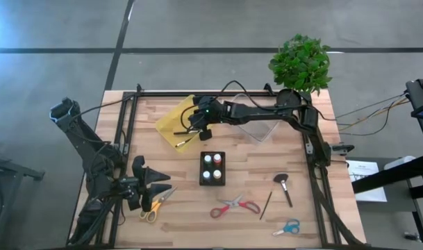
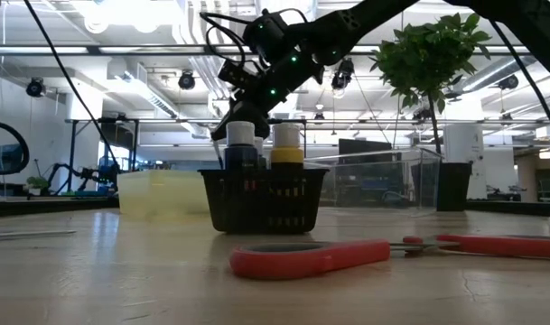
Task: Pick & Place Paint Supplies
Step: Put the black eyeshadow brush into the yellow bin, then put the black highlighter brush into the yellow bin
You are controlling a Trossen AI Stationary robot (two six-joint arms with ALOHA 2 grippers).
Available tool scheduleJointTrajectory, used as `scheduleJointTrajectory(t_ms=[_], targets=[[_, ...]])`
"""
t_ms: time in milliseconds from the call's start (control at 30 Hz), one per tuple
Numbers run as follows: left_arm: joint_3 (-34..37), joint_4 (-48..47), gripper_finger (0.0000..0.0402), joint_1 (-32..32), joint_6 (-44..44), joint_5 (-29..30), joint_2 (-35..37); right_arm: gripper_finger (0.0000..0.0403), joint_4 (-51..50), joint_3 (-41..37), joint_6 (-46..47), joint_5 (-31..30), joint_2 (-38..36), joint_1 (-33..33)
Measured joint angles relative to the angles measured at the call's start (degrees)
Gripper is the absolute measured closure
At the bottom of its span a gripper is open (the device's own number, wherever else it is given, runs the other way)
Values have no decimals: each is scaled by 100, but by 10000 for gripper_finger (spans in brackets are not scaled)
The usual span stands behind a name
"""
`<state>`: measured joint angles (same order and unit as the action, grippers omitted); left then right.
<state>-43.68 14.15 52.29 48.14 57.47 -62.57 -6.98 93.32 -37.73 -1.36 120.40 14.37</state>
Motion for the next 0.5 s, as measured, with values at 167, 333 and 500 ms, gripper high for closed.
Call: scheduleJointTrajectory(t_ms=[167, 333, 500], targets=[[0, 2, 231, 0, 0, 0, 0, 312, -11, 0, 53, -6, 0, 2], [0, 2, 231, 0, 0, 0, 0, 249, -49, 0, -68, -9, 0, 2], [0, -37, 231, 0, -2, 13, 0, 225, -377, -2, 8, -29, -114, 2]])
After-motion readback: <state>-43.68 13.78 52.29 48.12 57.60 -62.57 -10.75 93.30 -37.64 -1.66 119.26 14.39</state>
